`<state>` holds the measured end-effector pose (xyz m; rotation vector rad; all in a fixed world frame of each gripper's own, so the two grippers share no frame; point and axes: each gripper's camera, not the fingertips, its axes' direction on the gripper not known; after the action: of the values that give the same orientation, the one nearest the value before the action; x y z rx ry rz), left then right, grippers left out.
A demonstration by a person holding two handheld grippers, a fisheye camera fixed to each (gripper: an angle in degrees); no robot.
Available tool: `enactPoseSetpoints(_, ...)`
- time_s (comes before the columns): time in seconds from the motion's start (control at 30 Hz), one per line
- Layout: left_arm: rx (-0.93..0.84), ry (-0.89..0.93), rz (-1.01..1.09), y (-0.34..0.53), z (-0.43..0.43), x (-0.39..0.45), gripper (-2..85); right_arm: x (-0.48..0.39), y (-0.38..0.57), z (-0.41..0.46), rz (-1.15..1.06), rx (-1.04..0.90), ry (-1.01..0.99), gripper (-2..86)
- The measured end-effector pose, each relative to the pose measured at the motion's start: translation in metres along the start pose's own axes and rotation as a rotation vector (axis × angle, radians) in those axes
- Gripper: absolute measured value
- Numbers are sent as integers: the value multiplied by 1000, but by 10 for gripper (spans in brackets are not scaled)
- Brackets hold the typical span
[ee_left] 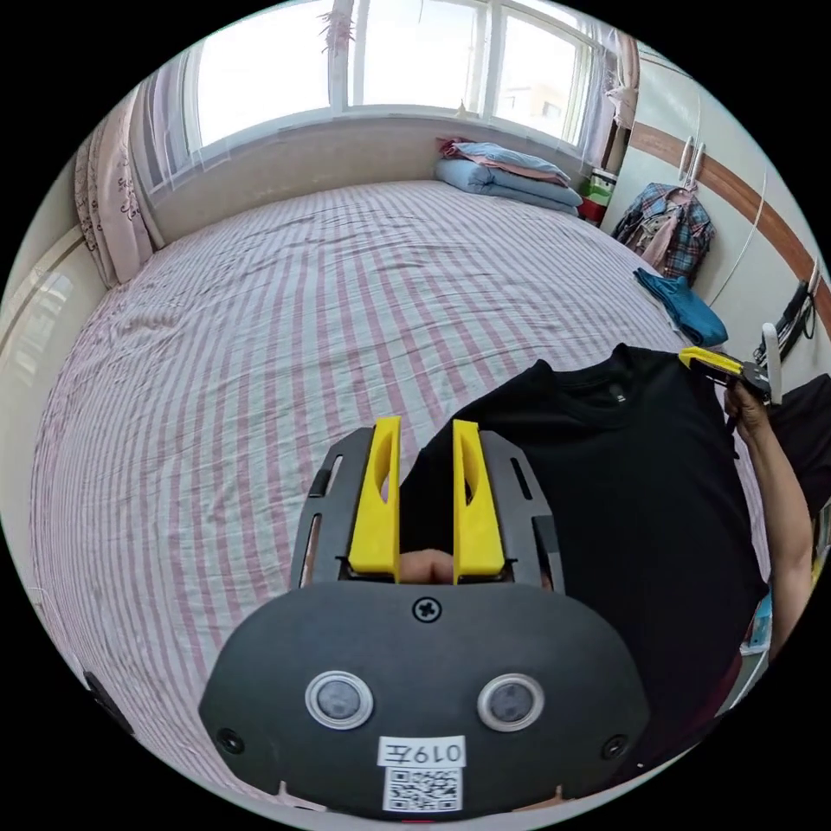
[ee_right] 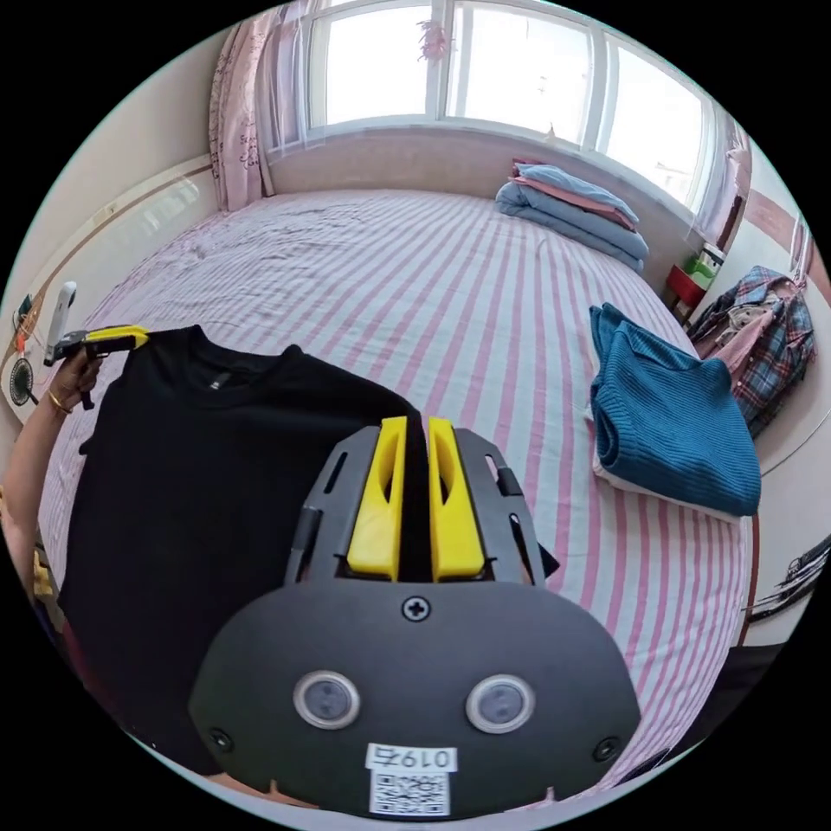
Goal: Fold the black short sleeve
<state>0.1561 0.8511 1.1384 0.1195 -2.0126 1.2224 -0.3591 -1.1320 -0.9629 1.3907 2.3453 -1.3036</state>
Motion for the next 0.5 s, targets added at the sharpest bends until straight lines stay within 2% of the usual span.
enactPoseSetpoints(0.07, -24, -87, -41, 10, -3, 14, 143, -11, 8, -1, 1, 32, 113, 75)
enactPoseSetpoints(0.17, -61, -110, -110, 28, -18, 17, 144, -18, 23, -13, -1, 53, 181, 80)
enactPoseSetpoints(0.23, 54, -89, -161, 52, -49, 15, 126, -12, 45, -44, 28, 83, 132, 37)
enactPoseSetpoints(0.27, 141, 1, -184, 72, -71, 12, 118, -12, 54, -55, 15, 104, 111, 31)
enactPoseSetpoints(0.37, 239, 225, -172, 133, -117, 16, 117, -14, 117, -121, -32, 237, -69, 7)
enactPoseSetpoints(0.43, 266, 259, -99, 180, -145, 38, 118, -18, 188, -177, -28, 338, -225, -2)
enactPoseSetpoints(0.5, 295, 238, -1, 234, -176, 73, 118, -33, 245, -216, -29, 395, -266, -4)
